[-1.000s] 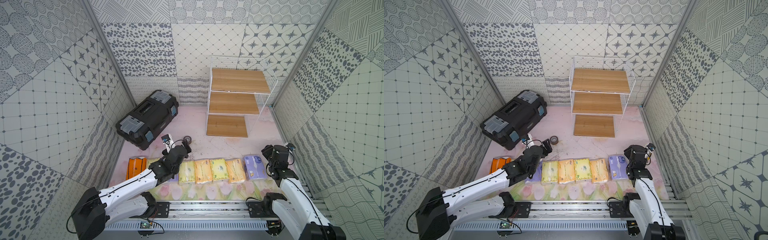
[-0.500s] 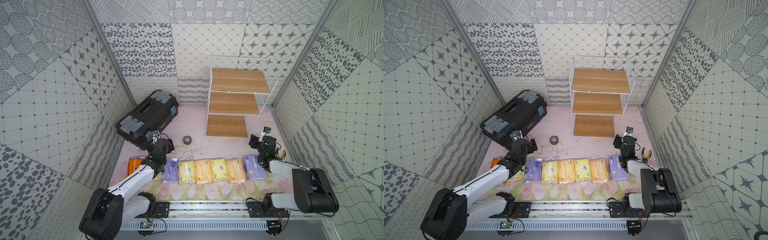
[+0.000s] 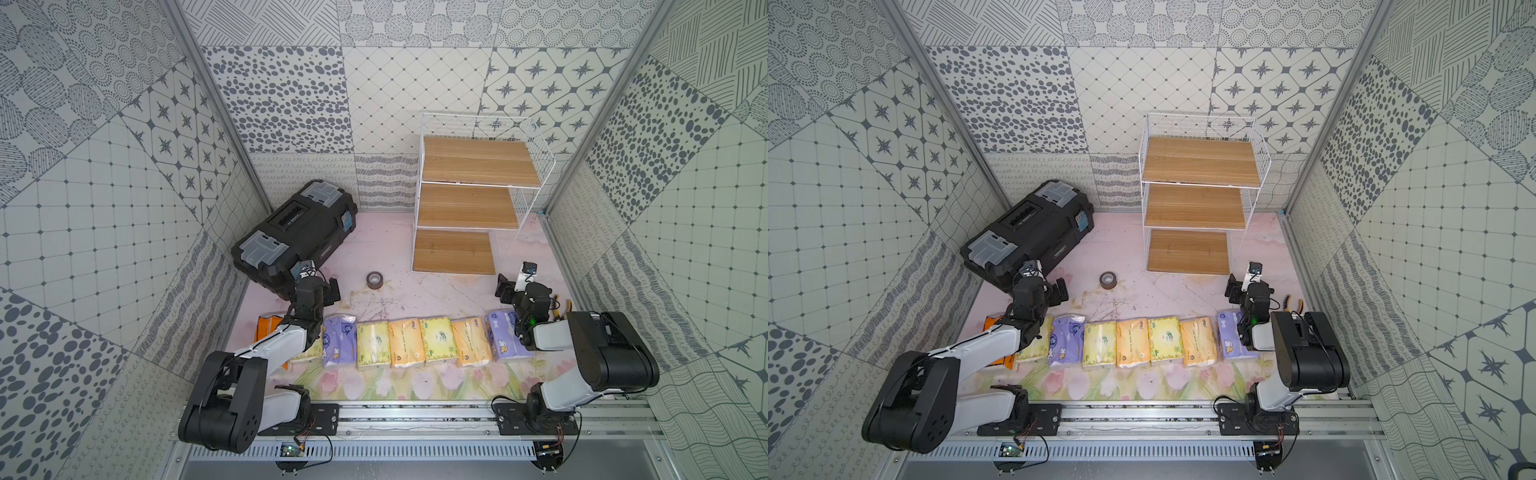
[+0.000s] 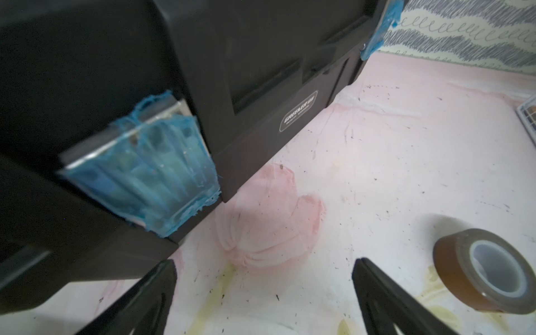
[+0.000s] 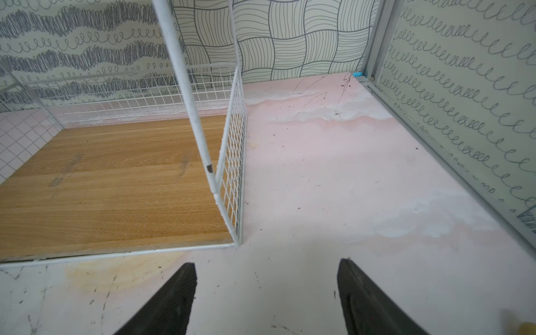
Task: Remove the tissue boxes from the shelf
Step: Reset both arms
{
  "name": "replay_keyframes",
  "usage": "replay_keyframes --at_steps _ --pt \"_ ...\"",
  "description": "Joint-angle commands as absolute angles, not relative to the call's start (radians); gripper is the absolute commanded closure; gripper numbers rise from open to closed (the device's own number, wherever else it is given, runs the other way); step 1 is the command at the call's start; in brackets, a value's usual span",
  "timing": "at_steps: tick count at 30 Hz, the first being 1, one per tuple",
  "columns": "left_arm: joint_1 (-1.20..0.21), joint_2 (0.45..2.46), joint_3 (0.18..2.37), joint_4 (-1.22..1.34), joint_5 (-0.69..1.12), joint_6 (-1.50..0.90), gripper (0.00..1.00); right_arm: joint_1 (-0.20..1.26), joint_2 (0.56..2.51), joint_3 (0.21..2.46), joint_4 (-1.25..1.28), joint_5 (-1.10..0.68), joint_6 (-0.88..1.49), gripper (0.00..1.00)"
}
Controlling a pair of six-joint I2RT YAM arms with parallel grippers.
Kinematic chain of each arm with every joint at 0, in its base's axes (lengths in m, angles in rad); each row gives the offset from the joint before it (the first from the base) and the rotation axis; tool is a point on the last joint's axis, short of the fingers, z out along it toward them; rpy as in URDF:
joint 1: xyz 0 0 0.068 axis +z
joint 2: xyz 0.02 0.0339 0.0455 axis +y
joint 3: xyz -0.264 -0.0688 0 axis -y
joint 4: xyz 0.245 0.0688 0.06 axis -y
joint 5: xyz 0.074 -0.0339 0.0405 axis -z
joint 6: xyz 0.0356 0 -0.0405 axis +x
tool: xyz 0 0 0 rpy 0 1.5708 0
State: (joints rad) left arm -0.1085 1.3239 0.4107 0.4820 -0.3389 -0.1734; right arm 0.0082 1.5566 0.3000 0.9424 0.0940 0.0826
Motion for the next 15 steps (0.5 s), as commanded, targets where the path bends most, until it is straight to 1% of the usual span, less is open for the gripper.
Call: replay_keyframes --at_steps 1,4,7,8,9,10,12,13,14,15 --pt "-0.090 1.393 0.362 0.770 -0.186 -0.068 0.01 0.005 1.542 0.318 0.990 0.083 0.092 0.19" --pt "-0.081 1.472 0.251 1.056 -0.170 -0.060 0.01 0.005 1.540 0.317 0.988 0.081 0.092 0.18" --pt "-0.082 1.586 0.219 1.235 -0.214 -0.066 0.00 0.003 1.540 0.318 0.989 0.077 0.092 0.17" --pt "-0.082 1.603 0.232 1.240 -0.225 -0.063 0.01 0.002 1.540 0.317 0.990 0.079 0.094 0.16" --pt "-0.077 1.578 0.258 1.152 -0.224 -0.078 0.01 0.002 1.541 0.318 0.989 0.082 0.098 0.15" --pt "-0.072 1.544 0.302 1.009 -0.219 -0.098 0.01 0.002 1.540 0.319 0.986 0.084 0.098 0.15" --pt "-0.069 1.586 0.359 0.974 -0.244 -0.084 0.01 0.002 1.540 0.321 0.983 0.086 0.097 0.12" --pt "-0.069 1.569 0.400 0.853 -0.237 -0.099 0.01 0.002 1.540 0.321 0.983 0.086 0.098 0.11" --pt "-0.069 1.566 0.395 0.863 -0.238 -0.100 0.01 0.002 1.541 0.319 0.983 0.086 0.097 0.05" --pt "-0.071 1.587 0.384 0.929 -0.260 -0.083 0.01 0.002 1.540 0.319 0.984 0.086 0.098 0.03"
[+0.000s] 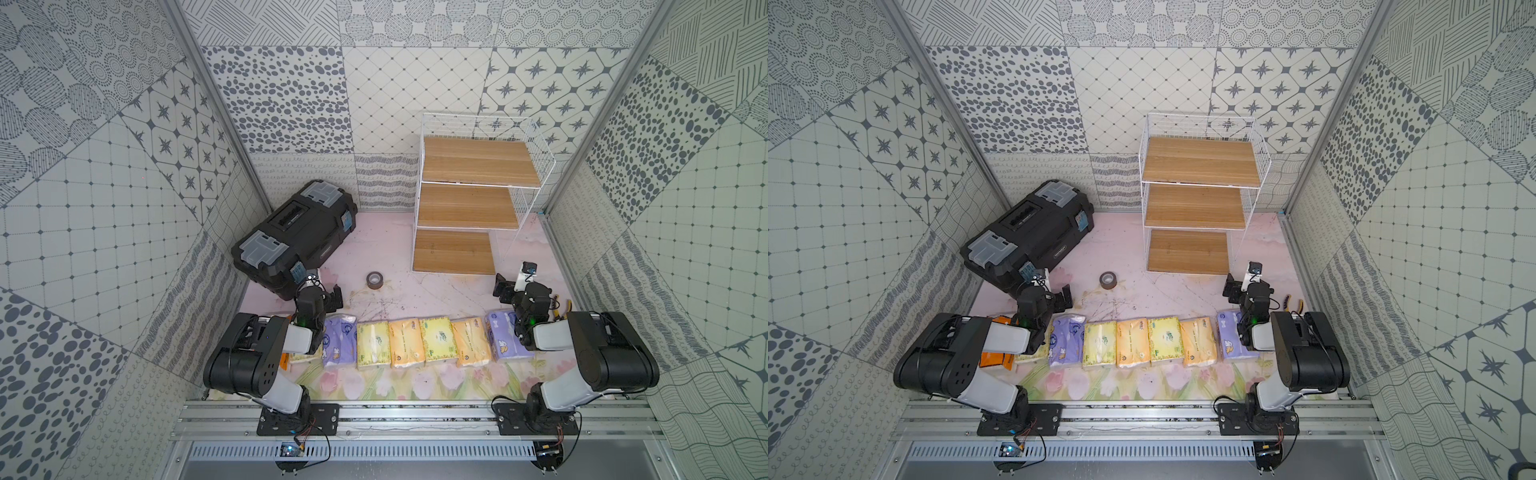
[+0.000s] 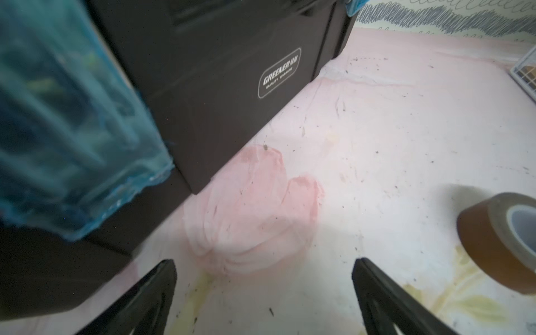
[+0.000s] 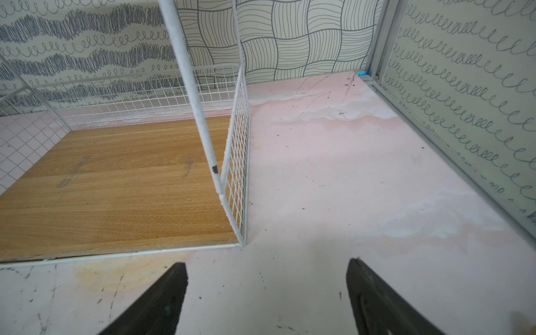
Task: Remove the tissue boxes from the shelf
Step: Reset both arms
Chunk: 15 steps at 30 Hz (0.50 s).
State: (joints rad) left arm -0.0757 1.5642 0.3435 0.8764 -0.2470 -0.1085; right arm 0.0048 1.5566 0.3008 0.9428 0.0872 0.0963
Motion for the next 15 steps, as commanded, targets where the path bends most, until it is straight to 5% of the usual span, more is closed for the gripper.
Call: replay_keyframes --at_steps 1,15 --pt "-0.072 1.575 0.395 0.875 -0.250 -0.093 0.01 0.002 1.540 0.320 0.984 0.086 0.098 0.03" --pt "-0.067 1.574 0.401 0.865 -0.227 -0.095 0.01 0.008 1.543 0.338 0.951 0.101 0.094 0.03"
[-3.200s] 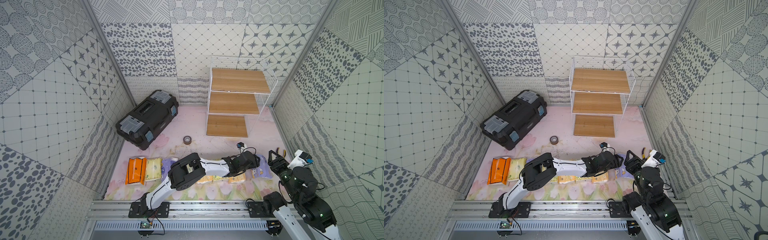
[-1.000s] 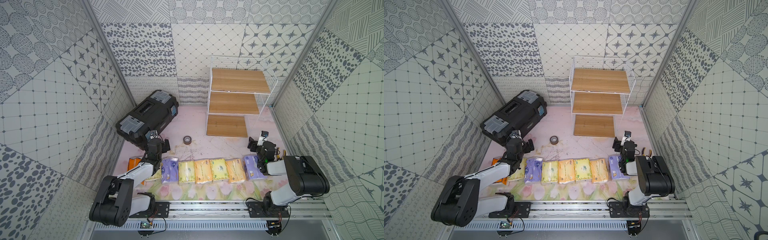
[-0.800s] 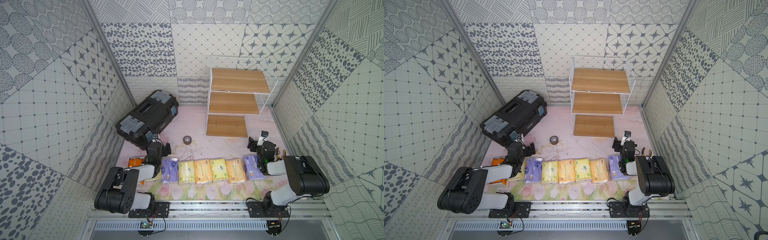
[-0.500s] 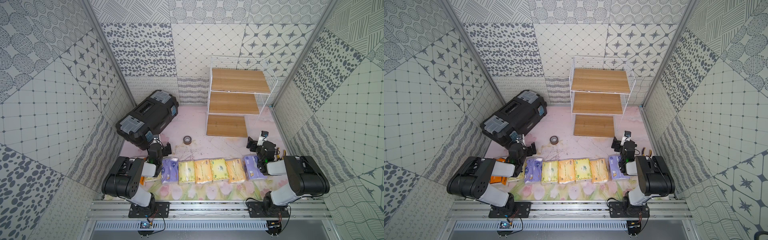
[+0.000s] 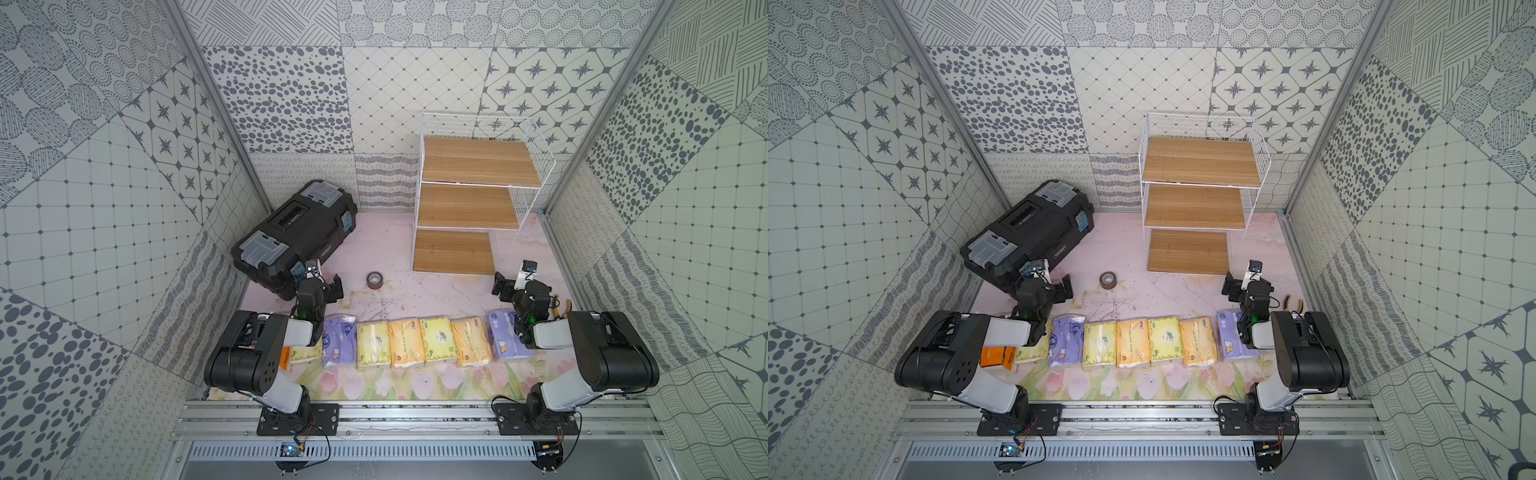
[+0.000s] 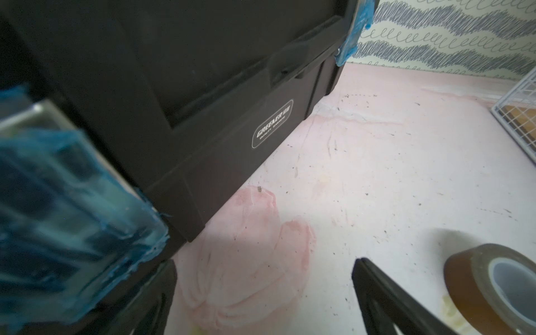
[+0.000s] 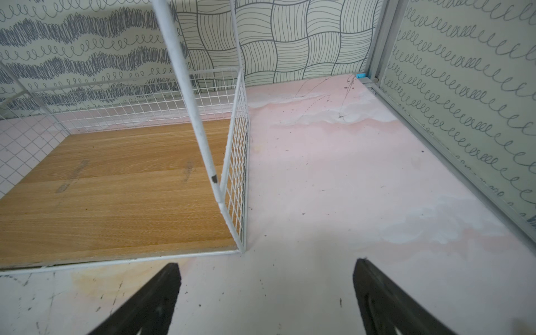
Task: Remove the tissue boxes from the shelf
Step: Reset both arms
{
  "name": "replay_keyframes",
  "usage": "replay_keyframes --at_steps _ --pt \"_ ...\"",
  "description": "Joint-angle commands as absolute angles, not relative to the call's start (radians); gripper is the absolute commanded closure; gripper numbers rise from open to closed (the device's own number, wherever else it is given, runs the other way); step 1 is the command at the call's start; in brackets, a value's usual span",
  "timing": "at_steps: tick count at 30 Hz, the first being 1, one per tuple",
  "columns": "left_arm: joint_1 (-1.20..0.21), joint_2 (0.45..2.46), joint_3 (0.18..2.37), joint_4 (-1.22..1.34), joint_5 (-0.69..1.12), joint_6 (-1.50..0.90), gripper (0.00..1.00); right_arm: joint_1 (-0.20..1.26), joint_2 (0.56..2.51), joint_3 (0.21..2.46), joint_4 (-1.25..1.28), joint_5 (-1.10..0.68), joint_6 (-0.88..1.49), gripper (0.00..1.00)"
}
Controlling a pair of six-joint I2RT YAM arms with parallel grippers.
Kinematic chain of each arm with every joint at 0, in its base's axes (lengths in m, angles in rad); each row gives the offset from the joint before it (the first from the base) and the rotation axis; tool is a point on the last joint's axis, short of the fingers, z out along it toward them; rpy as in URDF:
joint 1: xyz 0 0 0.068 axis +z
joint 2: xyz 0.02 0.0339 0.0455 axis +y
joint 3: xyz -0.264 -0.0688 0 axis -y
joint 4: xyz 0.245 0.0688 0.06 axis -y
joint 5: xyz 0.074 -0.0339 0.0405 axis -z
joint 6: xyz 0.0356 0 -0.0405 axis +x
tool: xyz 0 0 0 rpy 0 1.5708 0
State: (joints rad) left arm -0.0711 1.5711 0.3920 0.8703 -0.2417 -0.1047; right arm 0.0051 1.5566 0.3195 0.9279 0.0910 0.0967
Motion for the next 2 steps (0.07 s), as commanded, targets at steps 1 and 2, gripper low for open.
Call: replay_keyframes --at_steps 1,2 --pt "-0.066 1.572 0.398 0.869 -0.227 -0.096 0.01 0.008 1.543 0.339 0.949 0.101 0.094 0.03" --pt "-0.066 1.573 0.395 0.873 -0.227 -0.094 0.01 0.008 1.542 0.339 0.948 0.103 0.096 0.03"
